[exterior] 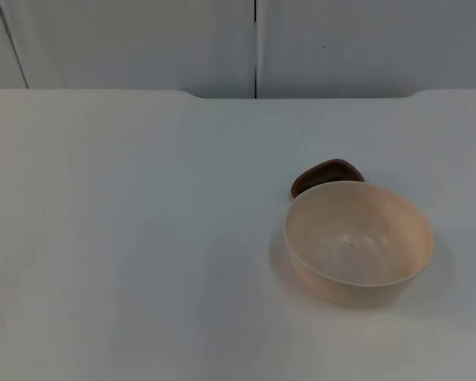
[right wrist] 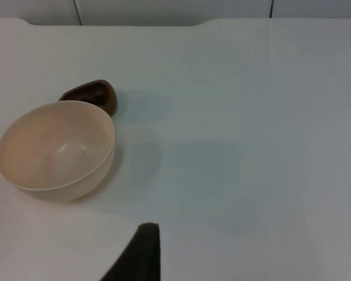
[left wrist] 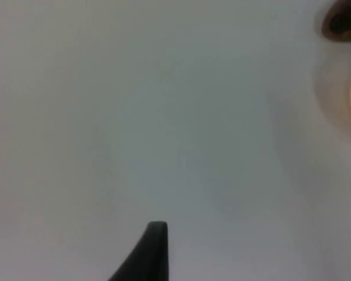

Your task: Pick up the bowl with the left hand and pour the coffee beans from the cup into the bowl with the right hand.

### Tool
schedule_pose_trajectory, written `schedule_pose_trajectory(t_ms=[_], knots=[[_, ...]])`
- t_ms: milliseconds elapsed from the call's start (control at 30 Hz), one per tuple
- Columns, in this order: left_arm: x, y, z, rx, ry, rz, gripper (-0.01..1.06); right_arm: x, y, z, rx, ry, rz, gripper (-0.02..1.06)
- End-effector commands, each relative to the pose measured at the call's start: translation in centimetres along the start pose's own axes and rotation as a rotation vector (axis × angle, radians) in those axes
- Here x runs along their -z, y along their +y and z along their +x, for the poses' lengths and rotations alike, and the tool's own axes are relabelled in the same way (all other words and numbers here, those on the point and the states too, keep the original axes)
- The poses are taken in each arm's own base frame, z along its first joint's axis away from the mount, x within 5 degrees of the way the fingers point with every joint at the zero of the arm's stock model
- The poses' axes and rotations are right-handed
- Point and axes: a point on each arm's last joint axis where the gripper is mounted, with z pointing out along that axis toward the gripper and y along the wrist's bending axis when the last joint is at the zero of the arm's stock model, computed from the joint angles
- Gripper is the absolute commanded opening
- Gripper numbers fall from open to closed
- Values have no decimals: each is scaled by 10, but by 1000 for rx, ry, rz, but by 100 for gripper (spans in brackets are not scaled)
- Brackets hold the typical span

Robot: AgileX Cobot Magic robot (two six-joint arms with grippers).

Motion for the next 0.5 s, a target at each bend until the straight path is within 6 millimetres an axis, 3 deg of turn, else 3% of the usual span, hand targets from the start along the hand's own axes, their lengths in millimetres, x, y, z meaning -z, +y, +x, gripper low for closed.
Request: schedule_pose_trajectory(t_ms=[0, 467], knots=[[-4, -1, -5, 0, -3, 29, 105, 0, 0, 1, 7, 1, 11, 105], [-40, -3, -20, -17, 95, 177, 105, 0, 0, 1, 7, 1, 11, 105]])
